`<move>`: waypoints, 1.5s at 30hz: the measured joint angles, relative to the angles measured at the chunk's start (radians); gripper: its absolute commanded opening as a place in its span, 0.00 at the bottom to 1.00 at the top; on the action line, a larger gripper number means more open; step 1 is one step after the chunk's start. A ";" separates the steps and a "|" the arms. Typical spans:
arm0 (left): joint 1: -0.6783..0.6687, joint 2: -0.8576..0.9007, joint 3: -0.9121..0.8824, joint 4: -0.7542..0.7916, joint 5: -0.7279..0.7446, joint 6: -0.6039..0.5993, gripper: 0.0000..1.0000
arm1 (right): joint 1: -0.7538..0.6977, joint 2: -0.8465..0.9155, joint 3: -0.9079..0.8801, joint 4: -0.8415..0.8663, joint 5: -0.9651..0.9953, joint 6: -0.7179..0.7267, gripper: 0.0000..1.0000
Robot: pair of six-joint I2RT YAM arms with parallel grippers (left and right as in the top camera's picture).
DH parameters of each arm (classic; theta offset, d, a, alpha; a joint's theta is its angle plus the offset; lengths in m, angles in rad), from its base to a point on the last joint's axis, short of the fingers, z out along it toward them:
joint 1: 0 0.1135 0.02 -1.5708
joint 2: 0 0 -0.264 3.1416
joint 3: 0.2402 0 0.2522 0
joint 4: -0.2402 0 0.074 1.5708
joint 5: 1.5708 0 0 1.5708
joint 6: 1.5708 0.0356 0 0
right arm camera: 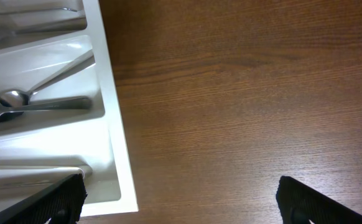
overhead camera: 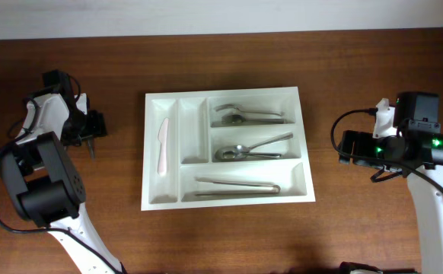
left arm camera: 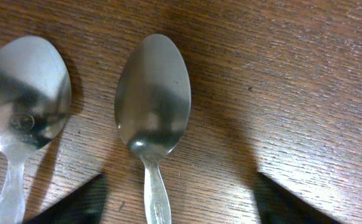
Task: Pack container
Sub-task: 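Move the left gripper to the right metal spoon and grasp it, then place the spoon into the second-left compartment and release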
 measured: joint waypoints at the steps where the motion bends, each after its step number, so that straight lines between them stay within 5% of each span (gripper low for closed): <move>1: 0.000 0.000 0.000 0.001 0.000 0.003 0.59 | 0.000 0.000 0.000 0.000 0.000 0.000 0.99; 9: 0.000 0.000 0.000 -0.021 -0.004 0.006 0.28 | 0.000 0.000 0.000 0.000 0.000 0.000 0.99; 23: 0.000 0.000 0.000 -0.045 -0.014 0.010 0.04 | 0.000 0.000 0.000 0.000 0.000 -0.003 0.99; 45: -0.051 -0.095 -0.005 -0.147 -0.023 0.003 0.02 | 0.000 0.000 0.000 0.000 0.000 -0.004 0.99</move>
